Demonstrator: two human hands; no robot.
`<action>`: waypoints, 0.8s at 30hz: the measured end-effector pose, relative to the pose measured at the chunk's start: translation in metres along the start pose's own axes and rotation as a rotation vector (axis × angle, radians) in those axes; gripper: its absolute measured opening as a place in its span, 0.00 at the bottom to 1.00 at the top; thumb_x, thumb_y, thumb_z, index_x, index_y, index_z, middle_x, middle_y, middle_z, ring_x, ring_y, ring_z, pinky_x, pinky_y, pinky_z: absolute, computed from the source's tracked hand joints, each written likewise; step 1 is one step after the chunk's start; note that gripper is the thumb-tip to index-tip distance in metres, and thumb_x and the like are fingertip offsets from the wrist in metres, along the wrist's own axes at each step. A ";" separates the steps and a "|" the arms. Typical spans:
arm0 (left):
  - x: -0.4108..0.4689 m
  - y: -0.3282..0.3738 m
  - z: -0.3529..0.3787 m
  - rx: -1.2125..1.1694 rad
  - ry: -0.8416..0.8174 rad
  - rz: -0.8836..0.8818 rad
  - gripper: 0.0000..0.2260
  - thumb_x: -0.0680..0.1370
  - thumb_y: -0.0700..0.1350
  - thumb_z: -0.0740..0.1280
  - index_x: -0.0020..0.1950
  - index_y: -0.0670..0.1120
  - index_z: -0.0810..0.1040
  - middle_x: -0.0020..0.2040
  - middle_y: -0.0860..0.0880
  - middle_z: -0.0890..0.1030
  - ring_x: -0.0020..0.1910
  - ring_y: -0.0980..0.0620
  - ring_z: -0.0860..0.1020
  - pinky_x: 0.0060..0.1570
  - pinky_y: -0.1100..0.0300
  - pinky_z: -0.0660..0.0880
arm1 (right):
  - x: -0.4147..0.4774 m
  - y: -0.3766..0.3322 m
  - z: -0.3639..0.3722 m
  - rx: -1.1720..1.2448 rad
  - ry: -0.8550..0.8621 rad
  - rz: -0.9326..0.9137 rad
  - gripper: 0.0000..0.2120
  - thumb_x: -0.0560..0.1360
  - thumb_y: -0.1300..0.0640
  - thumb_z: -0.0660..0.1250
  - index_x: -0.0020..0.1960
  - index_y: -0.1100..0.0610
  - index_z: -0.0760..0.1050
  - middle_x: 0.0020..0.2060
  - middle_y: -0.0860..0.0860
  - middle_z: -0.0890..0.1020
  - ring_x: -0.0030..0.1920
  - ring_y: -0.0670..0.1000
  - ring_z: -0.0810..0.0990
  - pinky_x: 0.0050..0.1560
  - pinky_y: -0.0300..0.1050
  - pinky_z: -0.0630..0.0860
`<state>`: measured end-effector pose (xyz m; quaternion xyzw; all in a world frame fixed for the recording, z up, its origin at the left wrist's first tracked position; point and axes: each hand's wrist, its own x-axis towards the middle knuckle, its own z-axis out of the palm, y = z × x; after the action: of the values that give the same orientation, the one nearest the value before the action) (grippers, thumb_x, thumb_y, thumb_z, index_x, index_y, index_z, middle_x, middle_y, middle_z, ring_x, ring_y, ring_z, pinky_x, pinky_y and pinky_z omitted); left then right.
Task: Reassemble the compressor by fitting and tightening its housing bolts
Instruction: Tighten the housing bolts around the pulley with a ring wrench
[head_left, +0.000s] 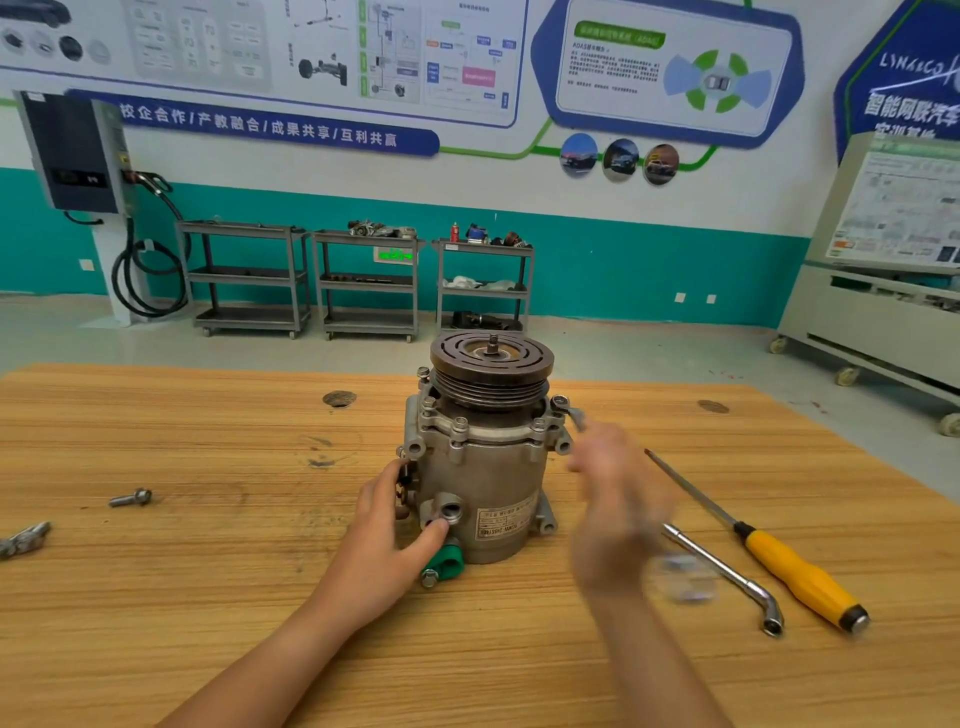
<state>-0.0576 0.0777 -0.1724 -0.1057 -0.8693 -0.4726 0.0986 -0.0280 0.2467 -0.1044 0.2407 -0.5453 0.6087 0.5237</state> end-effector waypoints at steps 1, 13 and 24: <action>0.000 0.002 -0.001 -0.009 -0.013 -0.003 0.36 0.74 0.53 0.69 0.75 0.53 0.53 0.68 0.54 0.61 0.63 0.55 0.69 0.62 0.58 0.69 | -0.013 0.002 0.013 -0.233 -0.164 -0.192 0.17 0.73 0.62 0.61 0.26 0.57 0.65 0.24 0.48 0.66 0.29 0.46 0.66 0.36 0.42 0.69; 0.000 -0.001 -0.002 -0.014 -0.026 -0.010 0.37 0.74 0.55 0.68 0.76 0.57 0.49 0.73 0.54 0.58 0.68 0.54 0.66 0.66 0.54 0.66 | 0.055 -0.049 0.022 0.220 0.341 0.341 0.29 0.79 0.47 0.53 0.20 0.51 0.66 0.17 0.45 0.65 0.22 0.43 0.65 0.31 0.32 0.71; -0.001 0.001 0.001 -0.002 -0.002 0.022 0.37 0.75 0.54 0.67 0.76 0.54 0.48 0.74 0.55 0.57 0.64 0.62 0.59 0.66 0.62 0.59 | 0.091 -0.015 -0.018 0.564 0.568 0.614 0.30 0.82 0.49 0.51 0.21 0.52 0.58 0.18 0.46 0.56 0.20 0.47 0.54 0.27 0.37 0.63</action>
<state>-0.0560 0.0788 -0.1725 -0.1160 -0.8676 -0.4724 0.1030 -0.0400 0.2955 -0.0252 0.0264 -0.2414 0.8997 0.3628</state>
